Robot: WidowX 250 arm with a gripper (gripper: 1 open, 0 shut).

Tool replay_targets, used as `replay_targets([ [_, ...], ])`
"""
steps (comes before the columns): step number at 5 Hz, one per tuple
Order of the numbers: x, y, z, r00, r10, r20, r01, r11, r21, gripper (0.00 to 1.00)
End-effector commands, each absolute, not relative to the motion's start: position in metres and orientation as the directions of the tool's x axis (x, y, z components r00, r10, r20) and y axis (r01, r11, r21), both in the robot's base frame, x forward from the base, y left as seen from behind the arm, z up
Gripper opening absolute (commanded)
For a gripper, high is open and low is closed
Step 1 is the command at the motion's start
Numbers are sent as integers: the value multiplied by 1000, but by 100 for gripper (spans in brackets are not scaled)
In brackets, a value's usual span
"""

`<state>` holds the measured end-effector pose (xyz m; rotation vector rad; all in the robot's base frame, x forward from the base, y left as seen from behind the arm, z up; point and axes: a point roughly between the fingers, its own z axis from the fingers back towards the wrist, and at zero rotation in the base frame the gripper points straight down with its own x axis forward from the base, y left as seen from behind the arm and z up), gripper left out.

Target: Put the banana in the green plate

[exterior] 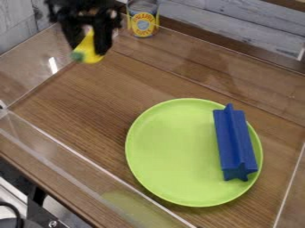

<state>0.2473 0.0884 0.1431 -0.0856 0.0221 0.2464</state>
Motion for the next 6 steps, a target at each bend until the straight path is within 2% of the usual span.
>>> replay_targets([
  [1,237,59,157,978,209,-8,-209,974,-90,0],
  [4,209,-31,154,997,64,-30,-67,993,-96,0],
  [6,201,-73,140,998,59,-20,-61,994,-93,0],
])
